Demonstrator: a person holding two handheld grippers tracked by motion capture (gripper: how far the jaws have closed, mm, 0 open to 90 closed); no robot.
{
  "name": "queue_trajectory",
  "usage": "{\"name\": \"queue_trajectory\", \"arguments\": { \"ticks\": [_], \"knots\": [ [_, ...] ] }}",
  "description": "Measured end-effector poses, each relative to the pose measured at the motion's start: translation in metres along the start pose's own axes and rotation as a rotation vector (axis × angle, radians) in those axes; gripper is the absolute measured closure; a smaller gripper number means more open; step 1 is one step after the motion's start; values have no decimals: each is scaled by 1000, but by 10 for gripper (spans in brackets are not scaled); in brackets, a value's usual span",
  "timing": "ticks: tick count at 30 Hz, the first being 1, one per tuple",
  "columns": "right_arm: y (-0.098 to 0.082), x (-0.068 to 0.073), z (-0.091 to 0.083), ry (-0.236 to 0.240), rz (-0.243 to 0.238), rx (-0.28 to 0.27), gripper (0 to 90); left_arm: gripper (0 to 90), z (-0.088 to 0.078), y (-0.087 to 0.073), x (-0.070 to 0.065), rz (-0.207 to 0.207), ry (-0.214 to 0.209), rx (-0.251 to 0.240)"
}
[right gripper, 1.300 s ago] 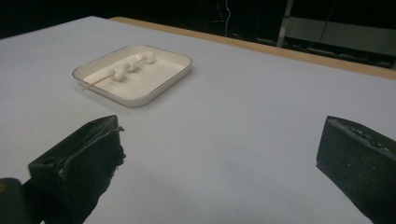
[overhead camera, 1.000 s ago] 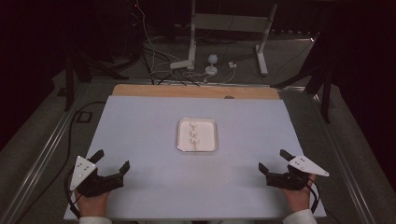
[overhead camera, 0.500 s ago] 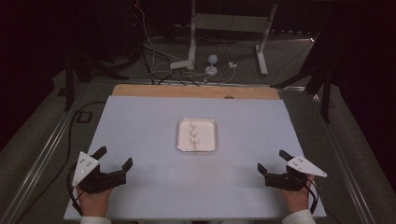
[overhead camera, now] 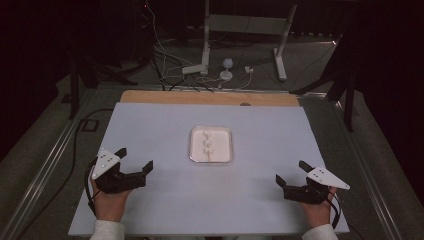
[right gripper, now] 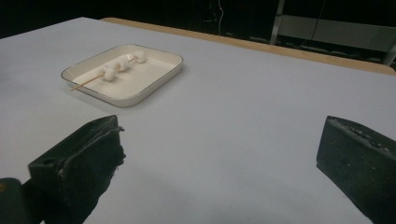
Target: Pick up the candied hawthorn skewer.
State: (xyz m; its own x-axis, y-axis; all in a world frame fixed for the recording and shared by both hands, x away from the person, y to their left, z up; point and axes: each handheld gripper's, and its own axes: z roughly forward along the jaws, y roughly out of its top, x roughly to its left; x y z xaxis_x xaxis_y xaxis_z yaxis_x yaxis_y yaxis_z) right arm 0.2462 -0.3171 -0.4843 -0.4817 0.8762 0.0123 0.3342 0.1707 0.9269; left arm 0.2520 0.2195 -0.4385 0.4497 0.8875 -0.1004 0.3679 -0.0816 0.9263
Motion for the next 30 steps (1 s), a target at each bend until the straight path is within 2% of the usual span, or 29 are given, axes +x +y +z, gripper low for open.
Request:
{"name": "queue_trajectory", "arguments": {
  "ticks": [7, 16, 26, 30],
  "knots": [
    [0, -1, 0, 3, 1, 0, 0, 11, 17, 10, -8, 4, -15, 46],
    [0, -1, 1, 2, 3, 0, 0, 11, 39, 16, -16, -12, -34, 71],
    [0, -2, 1, -1, 7, 0, 0, 12, 70, 20, -31, 12, -45, 120],
    [0, -2, 0, -1, 9, 0, 0, 12, 77, 22, -35, 16, -48, 128]
  ]
}}
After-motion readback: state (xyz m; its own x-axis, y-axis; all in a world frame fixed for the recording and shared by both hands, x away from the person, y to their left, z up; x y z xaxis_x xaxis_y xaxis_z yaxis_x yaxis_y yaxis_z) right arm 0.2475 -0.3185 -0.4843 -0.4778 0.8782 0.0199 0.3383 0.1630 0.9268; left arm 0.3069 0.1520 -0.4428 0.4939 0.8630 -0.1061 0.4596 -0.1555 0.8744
